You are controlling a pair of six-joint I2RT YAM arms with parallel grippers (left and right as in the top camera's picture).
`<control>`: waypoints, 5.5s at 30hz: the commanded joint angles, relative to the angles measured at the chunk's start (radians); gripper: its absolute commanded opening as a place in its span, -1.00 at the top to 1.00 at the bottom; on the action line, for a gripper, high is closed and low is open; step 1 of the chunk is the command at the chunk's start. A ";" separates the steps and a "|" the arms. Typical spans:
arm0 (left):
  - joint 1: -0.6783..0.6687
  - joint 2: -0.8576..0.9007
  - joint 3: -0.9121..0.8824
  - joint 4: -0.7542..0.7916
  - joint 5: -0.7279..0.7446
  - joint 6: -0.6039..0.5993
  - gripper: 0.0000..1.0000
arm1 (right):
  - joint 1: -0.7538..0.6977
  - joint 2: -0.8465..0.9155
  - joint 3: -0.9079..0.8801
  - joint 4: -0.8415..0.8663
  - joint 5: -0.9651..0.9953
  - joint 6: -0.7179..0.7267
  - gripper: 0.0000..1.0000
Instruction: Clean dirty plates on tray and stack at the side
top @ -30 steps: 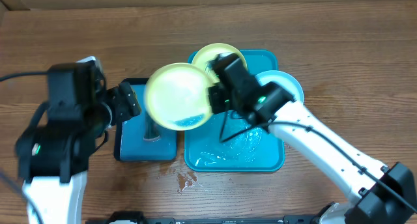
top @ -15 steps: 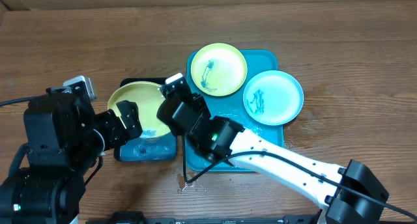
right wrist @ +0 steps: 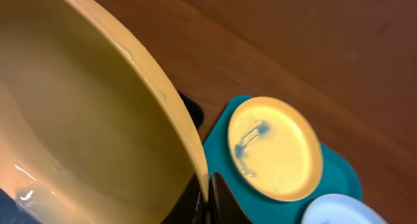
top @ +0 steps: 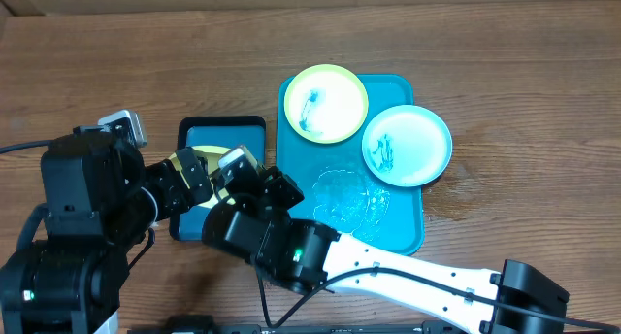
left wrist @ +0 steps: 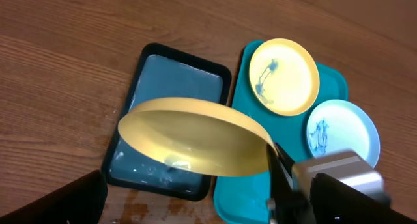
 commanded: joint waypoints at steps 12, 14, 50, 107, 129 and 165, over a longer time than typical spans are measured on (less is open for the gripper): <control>0.005 0.055 0.019 -0.006 0.007 0.013 -1.00 | 0.029 -0.012 0.023 0.006 0.222 -0.022 0.92; 0.005 0.066 0.019 -0.006 0.007 0.013 -1.00 | 0.029 -0.012 0.023 0.006 0.222 -0.022 0.92; 0.006 -0.030 0.092 0.034 -0.382 -0.071 -1.00 | 0.050 -0.012 0.023 0.078 0.483 -0.022 0.92; 0.006 0.093 0.091 -0.056 -0.243 -0.070 -0.99 | -1.688 -0.032 -0.220 -0.545 -0.919 0.324 0.92; 0.005 0.100 0.091 -0.074 -0.055 0.073 -0.99 | -1.334 -0.139 -0.275 -0.334 -1.181 -0.006 0.06; 0.005 0.268 0.079 -0.168 -0.027 0.093 -1.00 | -0.906 -0.287 -0.521 -0.294 -1.075 0.409 0.92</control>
